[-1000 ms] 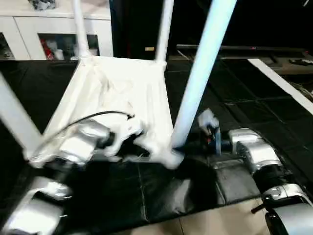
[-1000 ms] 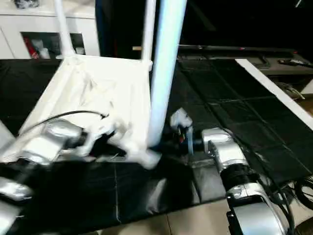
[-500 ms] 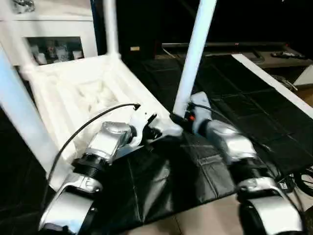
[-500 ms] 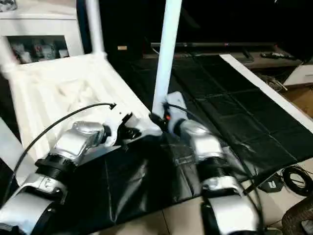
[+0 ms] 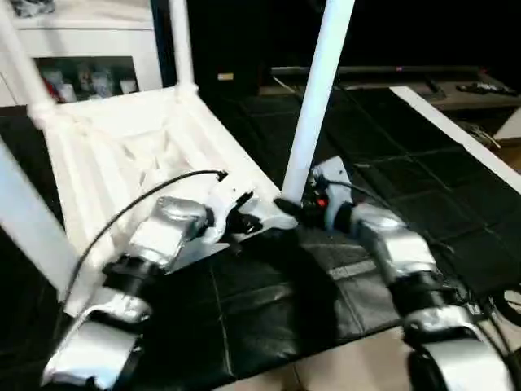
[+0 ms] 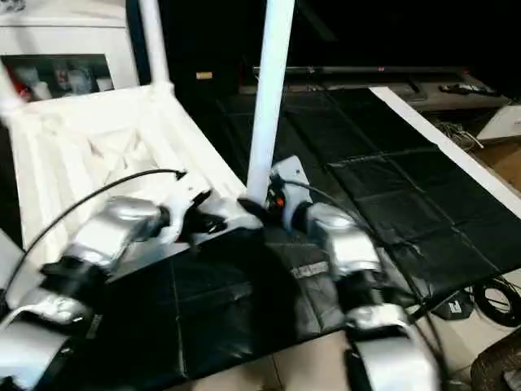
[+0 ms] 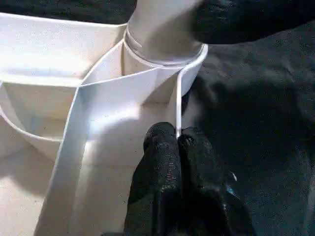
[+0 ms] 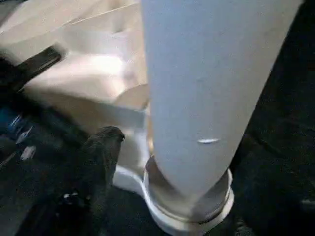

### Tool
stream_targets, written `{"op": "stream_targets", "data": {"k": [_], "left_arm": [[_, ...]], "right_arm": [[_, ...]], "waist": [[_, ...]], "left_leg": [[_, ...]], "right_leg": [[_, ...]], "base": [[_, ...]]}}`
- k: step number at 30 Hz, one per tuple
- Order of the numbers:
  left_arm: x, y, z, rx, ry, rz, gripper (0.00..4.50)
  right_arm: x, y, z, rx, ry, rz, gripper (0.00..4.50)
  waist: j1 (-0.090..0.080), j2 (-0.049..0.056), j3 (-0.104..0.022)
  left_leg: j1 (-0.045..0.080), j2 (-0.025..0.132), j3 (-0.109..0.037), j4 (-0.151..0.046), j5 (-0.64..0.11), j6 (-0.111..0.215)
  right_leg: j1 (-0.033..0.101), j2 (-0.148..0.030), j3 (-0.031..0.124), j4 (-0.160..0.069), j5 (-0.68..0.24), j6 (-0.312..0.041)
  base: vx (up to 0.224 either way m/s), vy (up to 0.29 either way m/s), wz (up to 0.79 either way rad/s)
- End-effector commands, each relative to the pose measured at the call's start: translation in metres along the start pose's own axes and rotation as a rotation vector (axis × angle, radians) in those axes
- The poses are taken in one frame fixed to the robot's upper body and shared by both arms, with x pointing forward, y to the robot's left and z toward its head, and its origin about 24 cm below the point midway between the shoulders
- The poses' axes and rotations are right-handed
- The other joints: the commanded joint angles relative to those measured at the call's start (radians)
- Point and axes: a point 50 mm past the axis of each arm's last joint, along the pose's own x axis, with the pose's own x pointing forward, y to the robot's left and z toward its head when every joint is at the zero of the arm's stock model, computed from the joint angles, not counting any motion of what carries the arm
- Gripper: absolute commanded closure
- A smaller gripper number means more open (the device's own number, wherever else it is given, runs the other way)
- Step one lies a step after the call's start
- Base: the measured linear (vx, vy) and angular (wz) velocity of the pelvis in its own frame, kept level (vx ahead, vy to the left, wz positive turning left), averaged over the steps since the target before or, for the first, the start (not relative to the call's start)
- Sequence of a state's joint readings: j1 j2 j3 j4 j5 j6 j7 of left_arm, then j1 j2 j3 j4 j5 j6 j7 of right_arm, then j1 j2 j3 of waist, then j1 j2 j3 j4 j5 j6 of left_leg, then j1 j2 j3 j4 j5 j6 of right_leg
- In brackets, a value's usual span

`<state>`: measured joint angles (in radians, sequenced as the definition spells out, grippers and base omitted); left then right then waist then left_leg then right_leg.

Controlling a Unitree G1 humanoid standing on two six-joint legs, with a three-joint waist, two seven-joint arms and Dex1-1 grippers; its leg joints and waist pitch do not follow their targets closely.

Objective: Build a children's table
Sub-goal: Rotate leg to tighten

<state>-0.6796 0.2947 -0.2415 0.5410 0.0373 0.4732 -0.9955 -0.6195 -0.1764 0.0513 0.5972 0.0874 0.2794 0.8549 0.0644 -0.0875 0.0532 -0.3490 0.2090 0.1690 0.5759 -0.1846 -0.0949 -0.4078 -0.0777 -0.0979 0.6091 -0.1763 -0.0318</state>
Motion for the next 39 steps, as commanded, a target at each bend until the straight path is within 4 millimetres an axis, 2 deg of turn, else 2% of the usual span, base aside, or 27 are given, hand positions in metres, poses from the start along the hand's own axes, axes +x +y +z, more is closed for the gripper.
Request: {"op": "stream_targets", "data": {"k": [1,3,4,7,8,11,15,18,24,32,33,36,39], "left_arm": [[0.001,-0.005,0.008,0.075,0.002,-0.070,4.50],[-0.003,-0.005,0.005,0.104,0.016,-0.108,4.50],[-0.006,-0.006,0.004,0.118,0.026,-0.134,4.50],[-0.014,-0.006,-0.001,0.168,0.061,-0.199,4.50],[-0.017,-0.005,-0.004,0.187,0.081,-0.219,4.50],[-0.024,-0.001,-0.009,0.217,0.131,-0.233,4.50],[-0.031,-0.002,-0.012,0.250,0.155,-0.295,4.50],[-0.036,-0.006,-0.014,0.274,0.158,-0.368,4.50],[-0.039,-0.015,-0.013,0.284,0.146,-0.463,4.50],[-0.037,-0.018,-0.014,0.300,0.155,-0.495,4.50],[-0.037,-0.018,-0.014,0.301,0.155,-0.495,4.50],[-0.036,-0.018,-0.014,0.306,0.150,-0.491,4.50],[-0.035,-0.019,-0.014,0.307,0.150,-0.491,4.50]], "right_arm": [[0.003,0.018,-0.003,-0.065,0.000,0.203,0.62],[-0.004,0.017,-0.002,-0.094,-0.012,0.251,0.40],[-0.008,0.016,0.000,-0.090,-0.021,0.276,0.29],[-0.018,0.012,0.000,-0.104,-0.002,0.327,0.18],[-0.021,0.010,0.000,-0.111,0.010,0.341,0.03],[-0.030,0.004,0.000,-0.151,0.030,0.367,0.03],[-0.036,0.001,0.001,-0.163,0.039,0.414,0.03],[-0.038,0.000,0.001,-0.178,0.048,0.433,0.03],[-0.036,-0.002,-0.001,-0.195,0.057,0.433,0.03],[-0.032,0.005,0.000,-0.148,0.003,0.563,0.03],[-0.032,0.005,0.000,-0.148,0.002,0.567,0.29],[-0.028,0.008,-0.001,-0.120,0.002,0.604,0.42],[-0.027,0.008,-0.001,-0.114,0.005,0.610,0.75]], "waist": [[0.008,0.008,-0.061],[0.011,0.012,-0.061],[0.014,0.009,-0.061],[0.021,0.014,-0.062],[0.022,0.012,-0.062],[0.026,0.013,-0.063],[0.028,0.010,-0.064],[0.027,0.011,-0.063],[0.030,0.011,-0.064],[0.042,0.012,-0.063],[0.042,0.012,-0.063],[0.043,0.011,-0.065],[0.044,0.011,-0.065]], "left_leg": [[0.000,0.028,0.000,-0.061,-0.160,0.040],[0.002,0.028,0.000,-0.061,-0.158,0.041],[0.002,0.028,0.000,-0.061,-0.155,0.045],[0.003,0.028,0.000,-0.061,-0.148,0.045],[0.003,0.029,0.001,-0.061,-0.148,0.045],[0.006,0.031,0.001,-0.061,-0.146,0.040],[0.002,0.029,0.001,-0.059,-0.148,0.040],[0.002,0.030,0.000,-0.060,-0.152,0.035],[0.007,0.033,0.004,-0.058,-0.137,0.031],[0.005,0.034,0.004,-0.058,-0.171,0.027],[0.005,0.034,0.004,-0.058,-0.171,0.027],[0.006,0.034,0.004,-0.057,-0.159,0.027],[0.004,0.034,0.004,-0.056,-0.151,0.025]], "right_leg": [[0.059,-0.074,0.059,-0.078,-0.257,-0.156],[0.058,-0.074,0.059,-0.076,-0.246,-0.164],[0.059,-0.073,0.060,-0.075,-0.234,-0.168],[0.060,-0.072,0.059,-0.073,-0.219,-0.177],[0.060,-0.072,0.060,-0.071,-0.213,-0.179],[0.058,-0.073,0.059,-0.067,-0.195,-0.191],[0.062,-0.073,0.059,-0.064,-0.190,-0.198],[0.061,-0.075,0.059,-0.067,-0.220,-0.193],[0.058,-0.072,0.059,-0.057,-0.163,-0.221],[0.057,-0.073,0.058,-0.062,-0.230,-0.198],[0.057,-0.073,0.058,-0.062,-0.230,-0.198],[0.057,-0.072,0.058,-0.058,-0.205,-0.207],[0.057,-0.073,0.058,-0.057,-0.199,-0.210]], "base": [[0.000,0.000,0.00],[0.000,0.000,0.00],[0.000,0.000,0.00],[0.000,0.000,0.00],[0.000,0.000,0.00],[0.000,0.000,0.00],[0.000,0.000,0.00],[0.000,0.000,0.00],[0.000,0.000,0.00],[0.000,0.000,0.00],[0.000,0.000,0.00],[0.000,0.000,0.00],[0.000,0.000,0.00]]}}
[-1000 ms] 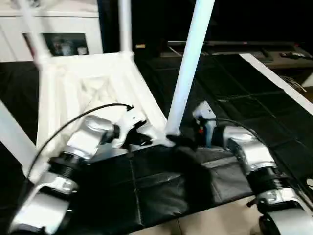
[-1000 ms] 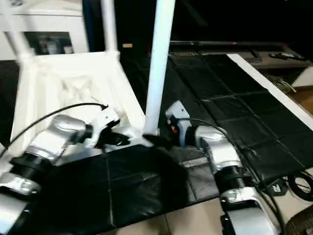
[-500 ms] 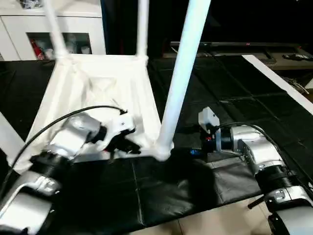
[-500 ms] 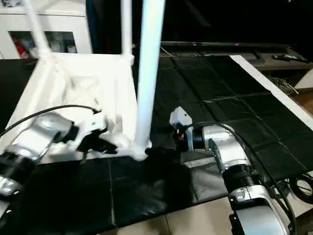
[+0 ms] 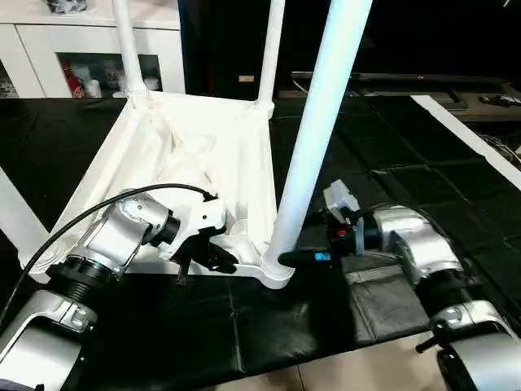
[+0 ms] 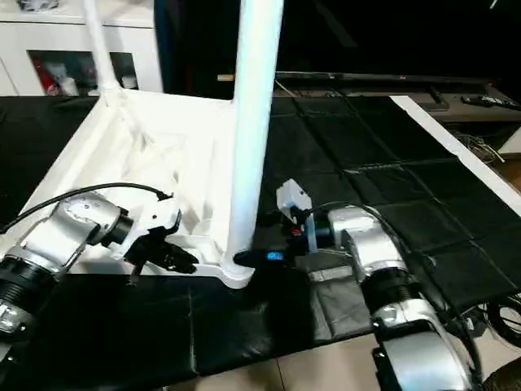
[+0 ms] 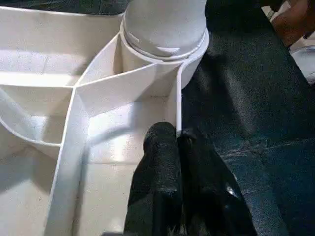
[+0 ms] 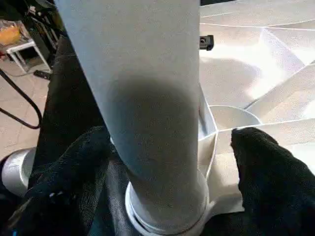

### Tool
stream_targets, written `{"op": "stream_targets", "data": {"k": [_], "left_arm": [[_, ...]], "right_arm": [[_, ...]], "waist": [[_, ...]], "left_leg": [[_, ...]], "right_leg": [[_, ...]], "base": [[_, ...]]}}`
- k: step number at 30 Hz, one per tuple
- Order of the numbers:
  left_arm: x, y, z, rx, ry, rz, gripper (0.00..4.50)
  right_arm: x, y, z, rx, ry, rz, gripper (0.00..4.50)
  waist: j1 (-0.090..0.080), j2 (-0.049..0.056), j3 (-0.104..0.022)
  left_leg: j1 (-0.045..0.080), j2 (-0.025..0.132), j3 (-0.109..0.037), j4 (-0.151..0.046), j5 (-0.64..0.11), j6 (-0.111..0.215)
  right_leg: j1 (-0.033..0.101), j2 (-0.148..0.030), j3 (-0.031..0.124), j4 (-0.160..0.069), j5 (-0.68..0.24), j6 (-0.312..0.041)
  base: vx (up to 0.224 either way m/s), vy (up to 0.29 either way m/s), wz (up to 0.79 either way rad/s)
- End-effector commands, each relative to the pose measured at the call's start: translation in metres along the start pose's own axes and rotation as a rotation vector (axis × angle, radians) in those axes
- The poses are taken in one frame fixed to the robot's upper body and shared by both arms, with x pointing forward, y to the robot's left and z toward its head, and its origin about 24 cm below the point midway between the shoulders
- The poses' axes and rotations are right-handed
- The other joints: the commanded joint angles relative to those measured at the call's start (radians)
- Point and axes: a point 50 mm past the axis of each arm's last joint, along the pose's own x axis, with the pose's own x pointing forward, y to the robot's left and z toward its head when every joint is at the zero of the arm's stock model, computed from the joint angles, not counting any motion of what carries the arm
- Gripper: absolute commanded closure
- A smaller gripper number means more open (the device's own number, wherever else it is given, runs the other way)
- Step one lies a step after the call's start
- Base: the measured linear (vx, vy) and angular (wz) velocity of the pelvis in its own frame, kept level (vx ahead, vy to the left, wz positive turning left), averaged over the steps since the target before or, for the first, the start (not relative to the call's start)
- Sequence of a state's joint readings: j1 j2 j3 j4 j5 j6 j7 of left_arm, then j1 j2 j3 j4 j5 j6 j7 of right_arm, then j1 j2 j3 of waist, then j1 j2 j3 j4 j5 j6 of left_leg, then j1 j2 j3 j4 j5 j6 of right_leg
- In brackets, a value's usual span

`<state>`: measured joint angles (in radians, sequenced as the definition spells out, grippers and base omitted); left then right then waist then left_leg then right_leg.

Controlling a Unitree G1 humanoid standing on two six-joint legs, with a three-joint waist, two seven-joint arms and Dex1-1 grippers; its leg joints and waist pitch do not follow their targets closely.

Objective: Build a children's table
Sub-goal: Rotate leg to tighten

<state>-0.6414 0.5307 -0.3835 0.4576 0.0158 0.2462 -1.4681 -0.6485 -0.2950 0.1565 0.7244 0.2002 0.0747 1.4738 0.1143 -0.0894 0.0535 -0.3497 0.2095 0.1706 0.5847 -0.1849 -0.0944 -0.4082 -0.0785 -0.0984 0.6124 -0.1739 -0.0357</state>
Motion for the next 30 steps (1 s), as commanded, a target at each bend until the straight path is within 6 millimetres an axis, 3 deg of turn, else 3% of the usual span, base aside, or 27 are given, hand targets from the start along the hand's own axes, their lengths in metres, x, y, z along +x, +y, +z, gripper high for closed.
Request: {"op": "stream_targets", "data": {"k": [1,11,12,13,17,21,22,24,25,27,30], "left_arm": [[0.011,-0.006,0.007,0.045,-0.003,-0.076,4.50],[0.013,-0.004,0.006,0.046,-0.002,-0.058,4.50],[0.013,-0.003,0.006,0.044,-0.004,-0.046,4.50],[0.015,-0.002,0.006,0.037,-0.009,-0.026,4.50],[0.024,0.006,0.011,-0.029,-0.048,0.082,4.50],[0.038,0.014,0.021,-0.111,-0.119,0.197,4.50],[0.042,0.015,0.024,-0.132,-0.136,0.219,4.50],[0.052,0.020,0.035,-0.187,-0.185,0.274,4.50],[0.060,0.024,0.044,-0.226,-0.220,0.320,4.50],[0.066,0.028,0.052,-0.256,-0.252,0.369,4.50],[0.076,0.036,0.068,-0.302,-0.304,0.452,4.50]], "right_arm": [[-0.003,-0.002,0.003,0.002,0.004,0.012,0.87],[-0.002,-0.003,-0.002,0.059,-0.004,0.028,1.67],[-0.001,-0.003,-0.003,0.061,-0.004,0.026,1.74],[0.000,-0.003,-0.004,0.067,-0.010,0.022,1.84],[0.007,-0.002,-0.011,0.096,-0.013,-0.060,2.18],[0.019,-0.007,-0.019,0.149,0.005,-0.221,2.35],[0.023,-0.009,-0.019,0.167,0.002,-0.263,2.38],[0.033,-0.015,-0.019,0.220,-0.001,-0.381,2.41],[0.042,-0.021,-0.017,0.279,-0.015,-0.477,2.44],[0.048,-0.025,-0.016,0.306,-0.003,-0.555,2.45],[0.066,-0.031,-0.007,0.320,0.006,-0.666,2.46]], "waist": [[-0.006,0.012,-0.066],[-0.005,0.012,-0.066],[-0.003,0.026,-0.066],[-0.005,0.020,-0.066],[-0.003,0.020,-0.064],[-0.012,0.015,-0.055],[-0.015,0.019,-0.055],[-0.021,0.020,-0.054],[-0.033,0.018,-0.053],[-0.043,0.017,-0.057],[-0.055,0.018,-0.058]], "left_leg": [[0.004,0.033,0.002,-0.065,-0.147,0.025],[0.003,0.033,0.003,-0.064,-0.145,0.025],[0.005,0.033,0.001,-0.064,-0.150,0.022],[0.005,0.034,0.002,-0.065,-0.162,0.019],[0.011,0.034,0.001,-0.066,-0.190,0.005],[0.009,0.027,-0.005,-0.070,-0.249,-0.015],[0.011,0.025,-0.007,-0.070,-0.264,-0.019],[0.013,0.023,-0.008,-0.069,-0.280,-0.019],[0.009,0.019,-0.013,-0.070,-0.281,-0.031],[0.002,0.014,-0.016,-0.067,-0.281,-0.026],[0.007,0.011,-0.015,-0.062,-0.282,-0.022]], "right_leg": [[0.059,-0.072,0.059,-0.060,-0.198,-0.206],[0.059,-0.072,0.058,-0.059,-0.202,-0.205],[0.059,-0.073,0.058,-0.059,-0.203,-0.206],[0.057,-0.071,0.058,-0.062,-0.208,-0.205],[0.055,-0.073,0.059,-0.068,-0.238,-0.202],[0.053,-0.075,0.056,-0.087,-0.414,-0.140],[0.052,-0.075,0.054,-0.096,-0.466,-0.118],[0.049,-0.075,0.052,-0.103,-0.511,-0.099],[0.051,-0.072,0.047,-0.104,-0.543,-0.078],[0.057,-0.074,0.039,-0.114,-0.589,-0.046],[0.046,-0.071,0.036,-0.119,-0.580,-0.042]], "base": [[0.000,0.000,0.00],[0.000,0.000,0.00],[0.000,0.000,0.00],[0.000,0.000,0.00],[0.000,0.000,0.00],[0.000,0.000,0.00],[0.000,0.000,0.00],[0.000,0.000,0.00],[0.000,0.000,0.00],[0.000,0.000,0.00],[0.000,0.000,0.00]]}}
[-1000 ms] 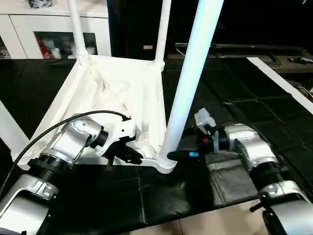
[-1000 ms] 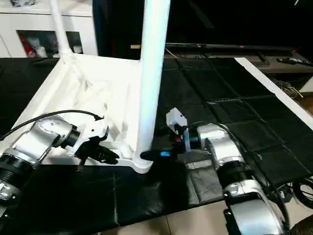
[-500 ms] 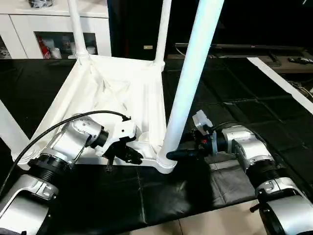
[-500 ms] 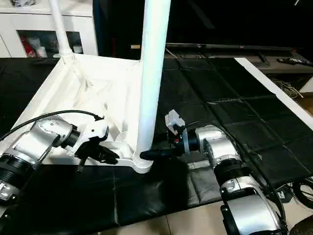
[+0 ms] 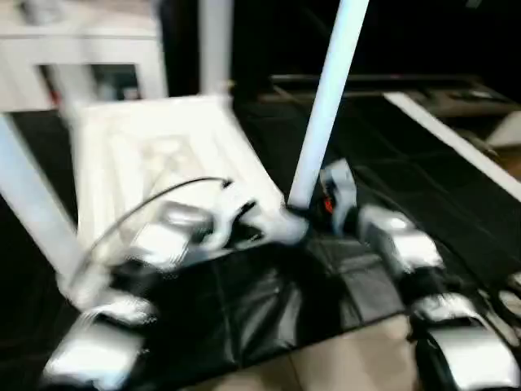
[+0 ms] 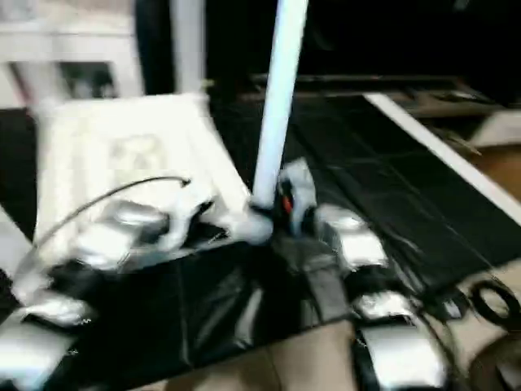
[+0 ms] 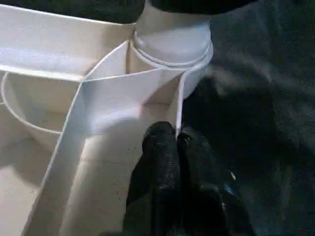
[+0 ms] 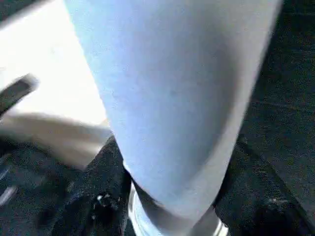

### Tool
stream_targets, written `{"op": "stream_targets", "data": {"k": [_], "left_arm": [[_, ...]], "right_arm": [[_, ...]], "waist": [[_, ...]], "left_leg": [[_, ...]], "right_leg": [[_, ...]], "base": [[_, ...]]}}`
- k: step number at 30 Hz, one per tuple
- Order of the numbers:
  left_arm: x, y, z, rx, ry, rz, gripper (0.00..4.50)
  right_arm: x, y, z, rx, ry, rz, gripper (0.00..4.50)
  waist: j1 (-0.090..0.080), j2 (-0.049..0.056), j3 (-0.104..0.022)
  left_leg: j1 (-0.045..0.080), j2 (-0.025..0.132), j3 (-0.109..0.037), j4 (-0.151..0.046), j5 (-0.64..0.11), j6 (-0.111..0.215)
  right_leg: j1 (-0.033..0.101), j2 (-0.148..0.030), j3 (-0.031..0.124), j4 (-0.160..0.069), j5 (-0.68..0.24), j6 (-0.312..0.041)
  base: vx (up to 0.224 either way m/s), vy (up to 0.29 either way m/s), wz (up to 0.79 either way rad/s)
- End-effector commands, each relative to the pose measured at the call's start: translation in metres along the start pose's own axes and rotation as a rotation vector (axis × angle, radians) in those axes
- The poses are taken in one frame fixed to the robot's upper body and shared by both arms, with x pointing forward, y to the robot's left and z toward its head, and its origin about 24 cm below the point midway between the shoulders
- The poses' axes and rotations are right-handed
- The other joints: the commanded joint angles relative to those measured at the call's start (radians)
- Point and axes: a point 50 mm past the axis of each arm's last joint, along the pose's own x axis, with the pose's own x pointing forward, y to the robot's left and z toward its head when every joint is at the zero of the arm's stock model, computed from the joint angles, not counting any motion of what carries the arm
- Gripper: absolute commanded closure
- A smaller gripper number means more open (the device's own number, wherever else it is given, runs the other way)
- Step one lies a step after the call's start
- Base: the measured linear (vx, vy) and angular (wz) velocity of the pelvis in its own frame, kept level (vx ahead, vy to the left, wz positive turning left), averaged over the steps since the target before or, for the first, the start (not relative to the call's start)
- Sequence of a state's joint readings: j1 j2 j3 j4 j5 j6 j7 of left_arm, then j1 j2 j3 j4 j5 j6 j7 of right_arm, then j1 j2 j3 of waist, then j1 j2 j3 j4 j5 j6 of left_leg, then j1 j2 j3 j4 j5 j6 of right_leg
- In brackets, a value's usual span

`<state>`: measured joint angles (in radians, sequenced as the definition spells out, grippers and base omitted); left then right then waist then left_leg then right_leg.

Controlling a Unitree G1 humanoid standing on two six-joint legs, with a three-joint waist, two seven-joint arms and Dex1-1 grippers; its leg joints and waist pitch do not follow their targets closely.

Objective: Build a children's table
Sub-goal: Rotate leg to tighten

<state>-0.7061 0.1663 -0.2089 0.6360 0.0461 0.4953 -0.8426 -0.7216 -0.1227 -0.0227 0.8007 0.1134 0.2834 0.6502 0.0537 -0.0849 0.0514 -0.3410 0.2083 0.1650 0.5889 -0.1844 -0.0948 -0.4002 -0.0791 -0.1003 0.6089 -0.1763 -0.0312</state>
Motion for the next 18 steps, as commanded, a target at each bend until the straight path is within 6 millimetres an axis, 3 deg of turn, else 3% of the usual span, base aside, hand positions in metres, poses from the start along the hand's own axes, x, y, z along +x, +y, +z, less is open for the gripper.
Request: {"op": "stream_targets", "data": {"k": [1,6,7,10,12,18], "left_arm": [[0.018,-0.020,0.036,0.020,-0.125,-0.037,4.50],[0.016,-0.021,0.037,0.035,-0.125,-0.037,4.50],[0.013,-0.019,0.034,0.062,-0.107,-0.039,4.50],[0.008,-0.016,0.029,0.103,-0.088,-0.047,4.50],[0.005,-0.015,0.025,0.113,-0.070,-0.053,4.50],[-0.006,-0.008,0.014,0.153,-0.034,-0.085,4.50]], "right_arm": [[0.028,0.043,-0.013,0.039,0.079,0.106,2.46],[0.031,0.050,-0.008,-0.100,0.061,0.122,2.46],[0.030,0.050,-0.007,-0.071,0.046,0.131,2.15],[0.027,0.048,-0.006,-0.057,0.030,0.131,1.83],[0.025,0.048,-0.006,-0.049,0.022,0.149,1.64],[0.012,0.040,-0.008,-0.070,-0.007,0.215,1.16]], "waist": [[0.004,0.010,-0.060],[0.006,0.008,-0.063],[0.006,0.001,-0.064],[0.008,0.003,-0.069],[0.008,0.004,-0.067],[0.009,0.006,-0.060]], "left_leg": [[0.001,0.011,-0.008,-0.065,-0.279,-0.007],[-0.010,0.020,-0.005,-0.070,-0.216,0.019],[-0.012,0.022,-0.003,-0.069,-0.191,0.028],[-0.019,0.021,0.001,-0.066,-0.102,0.051],[-0.015,0.022,0.003,-0.067,-0.106,0.058],[-0.010,0.027,0.002,-0.073,-0.175,0.040]], "right_leg": [[0.038,-0.070,0.039,-0.117,-0.558,-0.050],[0.043,-0.069,0.051,-0.092,-0.384,-0.106],[0.046,-0.068,0.053,-0.086,-0.337,-0.123],[0.055,-0.067,0.057,-0.066,-0.177,-0.166],[0.055,-0.068,0.057,-0.067,-0.175,-0.175],[0.049,-0.071,0.057,-0.082,-0.304,-0.146]], "base": [[0.000,0.000,0.00],[0.000,0.000,0.00],[0.000,0.000,0.00],[0.000,0.000,0.00],[0.000,0.000,0.00],[0.000,0.000,0.00]]}}
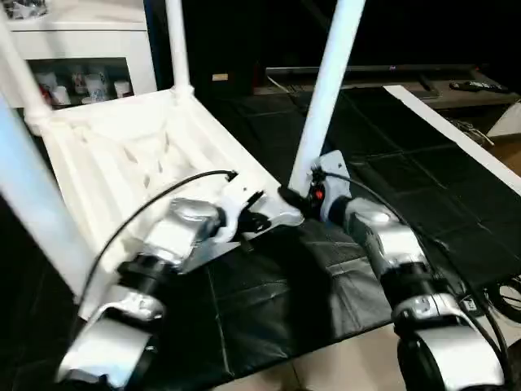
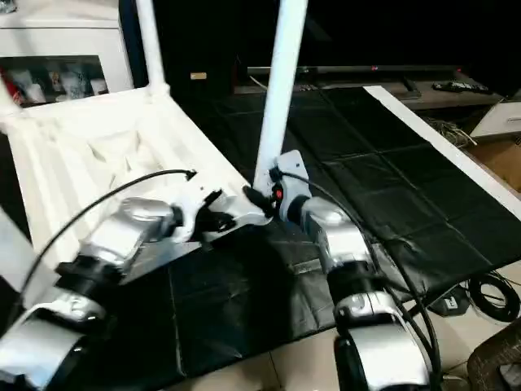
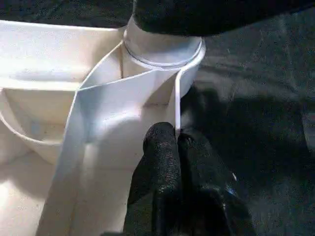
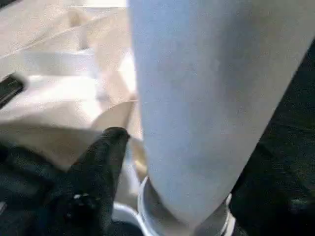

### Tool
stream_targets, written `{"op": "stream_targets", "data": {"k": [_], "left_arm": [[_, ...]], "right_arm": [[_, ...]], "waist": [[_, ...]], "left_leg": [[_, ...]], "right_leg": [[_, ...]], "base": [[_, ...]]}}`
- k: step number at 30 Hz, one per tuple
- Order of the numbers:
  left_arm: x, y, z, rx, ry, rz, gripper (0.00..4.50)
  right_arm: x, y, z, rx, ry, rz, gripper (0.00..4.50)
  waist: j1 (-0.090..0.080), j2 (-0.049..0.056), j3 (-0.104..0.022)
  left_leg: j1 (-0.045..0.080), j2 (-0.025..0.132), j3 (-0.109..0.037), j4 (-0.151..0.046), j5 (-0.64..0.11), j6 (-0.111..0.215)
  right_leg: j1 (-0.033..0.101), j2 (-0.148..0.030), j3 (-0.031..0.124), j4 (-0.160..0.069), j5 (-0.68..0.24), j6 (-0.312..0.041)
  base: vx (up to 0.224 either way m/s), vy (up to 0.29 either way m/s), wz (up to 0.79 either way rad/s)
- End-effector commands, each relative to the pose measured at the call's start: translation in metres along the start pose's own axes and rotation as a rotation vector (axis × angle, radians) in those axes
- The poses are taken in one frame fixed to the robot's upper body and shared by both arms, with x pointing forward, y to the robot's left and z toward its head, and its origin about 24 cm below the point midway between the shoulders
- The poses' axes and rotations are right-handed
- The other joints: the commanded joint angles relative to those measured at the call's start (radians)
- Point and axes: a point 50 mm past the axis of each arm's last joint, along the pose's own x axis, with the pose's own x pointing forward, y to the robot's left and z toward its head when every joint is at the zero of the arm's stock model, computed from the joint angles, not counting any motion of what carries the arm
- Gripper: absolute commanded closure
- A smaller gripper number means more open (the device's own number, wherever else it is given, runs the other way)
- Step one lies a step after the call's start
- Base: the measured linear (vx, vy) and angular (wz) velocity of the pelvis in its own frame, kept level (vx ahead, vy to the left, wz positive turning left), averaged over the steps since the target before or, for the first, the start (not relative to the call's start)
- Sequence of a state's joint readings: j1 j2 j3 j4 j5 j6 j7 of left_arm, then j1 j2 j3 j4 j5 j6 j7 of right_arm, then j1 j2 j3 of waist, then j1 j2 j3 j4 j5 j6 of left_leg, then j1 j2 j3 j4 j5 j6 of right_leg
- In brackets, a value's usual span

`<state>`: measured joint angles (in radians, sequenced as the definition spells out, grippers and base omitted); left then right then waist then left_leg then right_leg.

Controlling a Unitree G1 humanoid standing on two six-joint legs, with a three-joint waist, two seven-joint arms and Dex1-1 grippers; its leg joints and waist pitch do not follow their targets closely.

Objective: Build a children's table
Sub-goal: Rotate leg to tighten

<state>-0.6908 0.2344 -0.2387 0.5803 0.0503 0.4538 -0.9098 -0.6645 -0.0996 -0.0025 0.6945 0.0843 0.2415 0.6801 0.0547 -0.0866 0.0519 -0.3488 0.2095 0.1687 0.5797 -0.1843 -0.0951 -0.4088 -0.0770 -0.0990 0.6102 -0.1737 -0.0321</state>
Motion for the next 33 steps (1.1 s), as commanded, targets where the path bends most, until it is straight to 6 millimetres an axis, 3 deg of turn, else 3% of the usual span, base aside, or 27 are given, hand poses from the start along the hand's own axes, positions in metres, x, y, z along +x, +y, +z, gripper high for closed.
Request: {"op": "stream_targets", "data": {"k": [1,2,4,8,11,12,15,23,28,29,33], "left_arm": [[0.005,-0.011,0.012,0.079,-0.029,-0.075,4.50],[0.000,-0.010,0.008,0.115,-0.009,-0.107,4.50],[-0.004,-0.009,0.006,0.135,0.009,-0.123,4.50],[-0.012,-0.011,-0.003,0.188,0.051,-0.200,4.50],[-0.019,-0.011,-0.009,0.218,0.079,-0.261,4.50],[-0.022,-0.012,-0.011,0.234,0.090,-0.294,4.50],[-0.025,-0.014,-0.013,0.245,0.100,-0.340,4.50],[-0.038,-0.020,-0.017,0.311,0.129,-0.483,4.50],[-0.041,-0.020,-0.018,0.333,0.147,-0.499,4.50],[-0.042,-0.020,-0.019,0.337,0.152,-0.510,4.50],[-0.043,-0.021,-0.020,0.342,0.159,-0.523,4.50]], "right_arm": [[0.008,0.024,-0.012,0.000,0.051,0.183,1.00],[-0.002,0.017,-0.017,-0.036,0.074,0.209,0.89],[-0.008,0.014,-0.021,-0.061,0.091,0.229,0.78],[-0.023,0.005,-0.021,-0.087,0.083,0.292,0.39],[-0.034,-0.002,-0.018,-0.098,0.088,0.340,0.10],[-0.039,-0.006,-0.017,-0.102,0.091,0.359,0.10],[-0.044,-0.010,-0.014,-0.109,0.092,0.387,0.10],[-0.057,-0.015,-0.006,-0.159,0.103,0.530,0.10],[-0.057,-0.012,-0.007,-0.130,0.095,0.605,0.10],[-0.056,-0.009,-0.008,-0.111,0.093,0.650,0.25],[-0.052,-0.004,-0.010,-0.108,0.094,0.692,0.54]], "waist": [[0.009,0.008,-0.058],[0.007,0.004,-0.058],[0.013,0.009,-0.057],[0.019,0.016,-0.060],[0.026,0.014,-0.061],[0.031,0.020,-0.062],[0.036,0.018,-0.062],[0.040,0.018,-0.061],[0.047,0.021,-0.064],[0.050,0.026,-0.063],[0.054,0.024,-0.064]], "left_leg": [[0.001,0.026,-0.003,-0.065,-0.193,0.032],[-0.001,0.027,-0.002,-0.066,-0.195,0.031],[0.002,0.028,-0.003,-0.066,-0.207,0.031],[0.001,0.029,-0.002,-0.066,-0.179,0.028],[0.002,0.029,0.000,-0.065,-0.178,0.036],[0.004,0.029,-0.001,-0.065,-0.177,0.034],[0.005,0.030,0.000,-0.065,-0.171,0.027],[0.003,0.030,0.000,-0.065,-0.197,0.022],[0.005,0.032,0.001,-0.063,-0.180,0.025],[0.005,0.033,0.001,-0.064,-0.180,0.022],[0.005,0.034,0.002,-0.063,-0.192,0.018]], "right_leg": [[0.055,-0.073,0.056,-0.087,-0.333,-0.138],[0.055,-0.074,0.056,-0.086,-0.338,-0.137],[0.053,-0.076,0.058,-0.090,-0.355,-0.128],[0.056,-0.073,0.060,-0.077,-0.259,-0.161],[0.060,-0.072,0.060,-0.075,-0.230,-0.175],[0.058,-0.073,0.060,-0.074,-0.227,-0.177],[0.059,-0.072,0.060,-0.070,-0.203,-0.194],[0.061,-0.074,0.058,-0.074,-0.259,-0.183],[0.060,-0.070,0.057,-0.065,-0.195,-0.211],[0.060,-0.070,0.057,-0.065,-0.189,-0.214],[0.059,-0.072,0.057,-0.065,-0.207,-0.216]], "base": [[0.000,0.000,0.00],[0.000,0.000,0.00],[0.000,0.000,0.00],[0.000,0.000,0.00],[0.000,0.000,0.00],[0.000,0.000,0.00],[0.000,0.000,0.00],[0.000,0.000,0.00],[0.000,0.000,0.00],[0.000,0.000,0.00],[0.000,0.000,0.00]]}}
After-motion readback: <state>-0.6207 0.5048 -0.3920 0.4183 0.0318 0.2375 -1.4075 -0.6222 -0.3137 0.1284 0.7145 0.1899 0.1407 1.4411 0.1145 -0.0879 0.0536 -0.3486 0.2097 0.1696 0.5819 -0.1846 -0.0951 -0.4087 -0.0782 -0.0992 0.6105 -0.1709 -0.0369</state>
